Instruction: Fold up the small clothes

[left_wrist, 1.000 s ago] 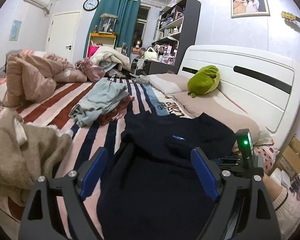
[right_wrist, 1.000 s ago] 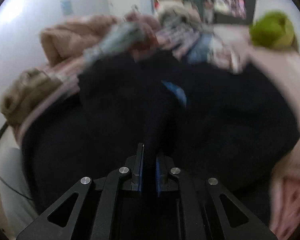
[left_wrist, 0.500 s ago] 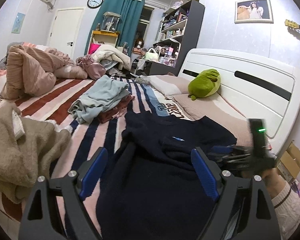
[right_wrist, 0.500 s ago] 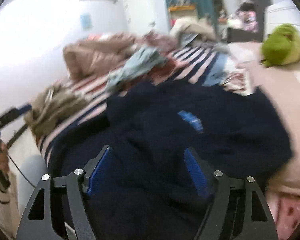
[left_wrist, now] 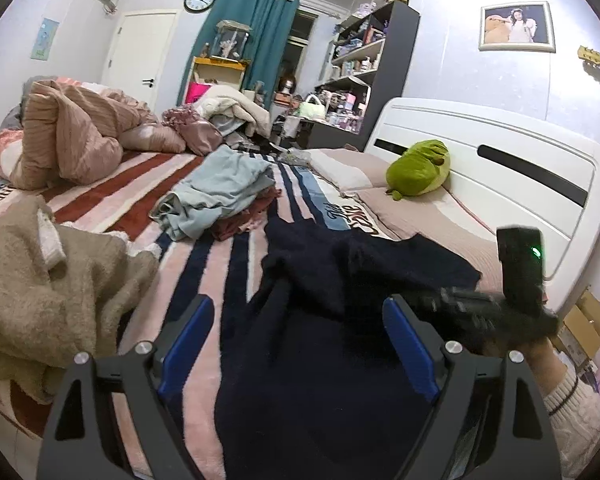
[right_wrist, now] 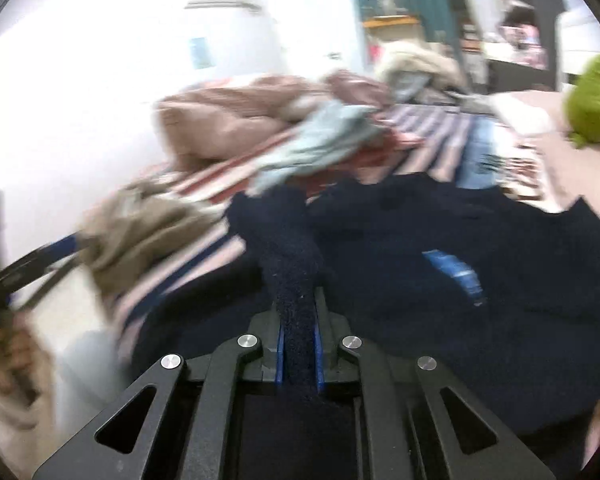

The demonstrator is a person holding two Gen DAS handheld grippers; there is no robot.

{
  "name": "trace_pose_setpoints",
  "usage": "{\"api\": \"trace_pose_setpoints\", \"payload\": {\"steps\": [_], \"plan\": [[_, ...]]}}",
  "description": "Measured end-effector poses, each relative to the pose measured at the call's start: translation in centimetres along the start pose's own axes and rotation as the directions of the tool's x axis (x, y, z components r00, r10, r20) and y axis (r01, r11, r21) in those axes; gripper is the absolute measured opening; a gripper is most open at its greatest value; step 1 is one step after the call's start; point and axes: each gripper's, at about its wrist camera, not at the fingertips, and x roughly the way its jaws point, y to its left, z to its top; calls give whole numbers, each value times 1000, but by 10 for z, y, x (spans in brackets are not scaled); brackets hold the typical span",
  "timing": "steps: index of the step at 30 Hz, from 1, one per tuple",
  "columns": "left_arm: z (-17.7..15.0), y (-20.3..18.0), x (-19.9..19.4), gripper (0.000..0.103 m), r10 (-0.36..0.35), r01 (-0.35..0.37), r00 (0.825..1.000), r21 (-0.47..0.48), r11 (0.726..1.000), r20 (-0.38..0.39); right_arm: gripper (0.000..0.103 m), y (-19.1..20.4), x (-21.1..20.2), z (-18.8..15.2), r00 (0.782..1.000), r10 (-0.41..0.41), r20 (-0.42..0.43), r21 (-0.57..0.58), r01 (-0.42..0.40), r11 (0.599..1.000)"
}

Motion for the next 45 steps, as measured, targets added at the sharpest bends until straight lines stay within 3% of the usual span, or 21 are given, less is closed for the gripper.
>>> {"api": "trace_pose_setpoints", "payload": {"steps": [3, 4, 5, 7, 10, 11, 12, 14, 16, 20, 22, 23, 25, 27, 31, 35, 37, 39, 41, 43, 45], "plan": [[-4, -5, 12, 84, -32, 32, 999, 15, 999, -43, 11, 19, 7, -29, 991, 60, -121, -10, -62, 998], [-6, -7, 17, 84, -46, 47, 997, 16, 999, -58, 14, 23, 14, -43, 982, 60, -179, -15, -64, 998], [-8, -10, 23, 84, -66, 67, 995, 16, 998, -74, 25, 26, 19, -53, 975, 49, -216, -24, -56, 998], [-10, -16, 33, 84, -97, 99, 990, 18, 995, -101, 29, 27, 19, -66, 966, 27, -257, -32, -36, 999], [-17, -30, 53, 84, -120, 129, 979, 42, 991, -165, 41, 24, -8, -60, 980, 37, -195, -7, -39, 999], [-21, -34, 59, 84, -125, 136, 975, 48, 990, -185, 56, 21, -25, -54, 989, 19, -146, -1, -20, 1000], [-24, -37, 65, 84, -130, 143, 970, 50, 988, -203, 64, 18, -42, -48, 996, -4, -95, 3, 4, 1000], [-33, -44, 82, 80, -139, 155, 958, 46, 987, -250, 64, 11, -69, -38, 999, -41, -12, 11, 42, 999], [-42, -50, 99, 65, -134, 153, 945, 41, 987, -299, 65, 2, -94, -33, 994, -105, 40, 36, 103, 994], [-62, -60, 122, 51, -94, 127, 924, 66, 990, -370, 65, -11, -113, -31, 971, -235, 29, 121, 230, 966], [-70, -66, 128, 32, -71, 112, 917, 81, 990, -393, 66, -14, -119, -31, 959, -281, 17, 155, 275, 949], [-71, -67, 129, 29, -67, 108, 916, 82, 991, -396, 67, -15, -121, -31, 953, -302, 15, 172, 295, 940], [-70, -64, 129, 8, -84, 114, 913, 51, 992, -399, 71, -18, -124, -30, 943, -333, 18, 191, 324, 927], [-67, -62, 124, 8, -90, 112, 914, 33, 993, -395, 72, -23, -123, -27, 935, -354, 22, 197, 343, 918], [-62, -65, 104, 7, -68, 101, 934, 75, 992, -350, 74, -25, -124, -25, 916, -401, 22, 195, 390, 900], [-55, -60, 90, 7, 15, 26, 949, 127, 992, -315, 79, -28, -123, -25, 901, -433, 20, 189, 422, 887], [-54, -55, 87, 7, 52, -6, 949, 146, 989, -313, 79, -29, -123, -26, 896, -443, 17, 179, 434, 883], [-54, -50, 88, 9, 62, -15, 944, 145, 989, -325, 79, -28, -120, -26, 875, -484, 9, 156, 477, 865], [-55, -47, 87, 15, 74, -27, 942, 146, 989, -329, 79, -28, -116, -27, 851, -525, -4, 130, 521, 844], [-53, -44, 83, 45, 85, -37, 945, 156, 987, -316, 79, -29, -113, -29, 846, -533, -17, 113, 532, 839], [-50, -38, 76, 67, 80, -39, 951, 141, 989, -297, 85, -32, -109, -34, 847, -529, -41, 98, 531, 842]]}}
